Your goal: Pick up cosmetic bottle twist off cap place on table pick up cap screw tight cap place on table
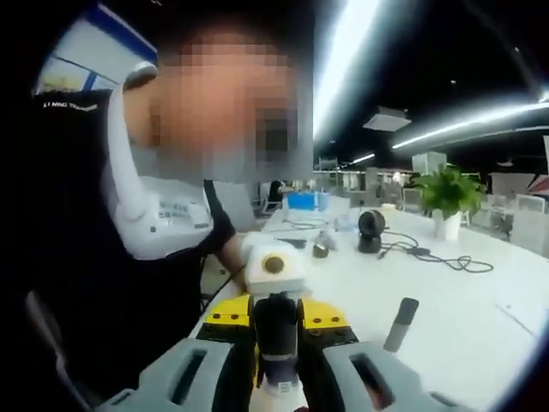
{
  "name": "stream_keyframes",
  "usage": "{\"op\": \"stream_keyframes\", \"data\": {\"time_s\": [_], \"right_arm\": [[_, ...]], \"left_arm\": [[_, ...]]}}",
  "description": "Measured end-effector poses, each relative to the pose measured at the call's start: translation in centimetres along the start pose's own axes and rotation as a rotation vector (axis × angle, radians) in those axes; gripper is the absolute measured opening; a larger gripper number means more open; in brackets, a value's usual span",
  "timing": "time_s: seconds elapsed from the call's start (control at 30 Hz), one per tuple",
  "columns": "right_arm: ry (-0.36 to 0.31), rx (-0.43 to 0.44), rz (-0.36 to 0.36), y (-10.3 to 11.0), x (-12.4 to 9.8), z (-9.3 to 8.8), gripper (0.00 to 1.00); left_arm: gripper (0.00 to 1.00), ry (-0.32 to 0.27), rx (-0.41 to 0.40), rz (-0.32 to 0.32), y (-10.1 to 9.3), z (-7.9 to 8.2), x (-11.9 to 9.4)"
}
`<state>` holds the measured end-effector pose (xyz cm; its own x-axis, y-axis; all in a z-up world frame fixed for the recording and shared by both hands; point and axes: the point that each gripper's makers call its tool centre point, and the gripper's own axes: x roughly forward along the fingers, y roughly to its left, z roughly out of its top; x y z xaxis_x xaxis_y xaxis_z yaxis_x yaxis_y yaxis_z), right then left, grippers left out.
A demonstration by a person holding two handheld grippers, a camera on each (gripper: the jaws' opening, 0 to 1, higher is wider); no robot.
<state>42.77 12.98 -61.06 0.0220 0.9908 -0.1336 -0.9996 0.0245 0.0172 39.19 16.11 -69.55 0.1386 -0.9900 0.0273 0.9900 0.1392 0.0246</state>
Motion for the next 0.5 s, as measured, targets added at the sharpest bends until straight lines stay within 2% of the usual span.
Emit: {"op": "stream_keyframes", "data": {"time_s": [0.17, 0.33, 0.5], "right_arm": [[0.009, -0.040, -0.007, 0.27, -0.14, -0.25, 0.13], [-0.026, -0.006, -0.030, 0.29, 0.02, -0.37, 0.13], [0.006, -0.019, -0.026, 0.57, 0.58, -0.28, 0.13]], "left_arm": [[0.14, 0.000, -0.001, 0.000, 0.02, 0.02, 0.06], [0.14, 0.000, -0.002, 0.001, 0.09, 0.02, 0.07], [0.14, -0.001, -0.001, 0.000, 0.08, 0.04, 0.09]]}}
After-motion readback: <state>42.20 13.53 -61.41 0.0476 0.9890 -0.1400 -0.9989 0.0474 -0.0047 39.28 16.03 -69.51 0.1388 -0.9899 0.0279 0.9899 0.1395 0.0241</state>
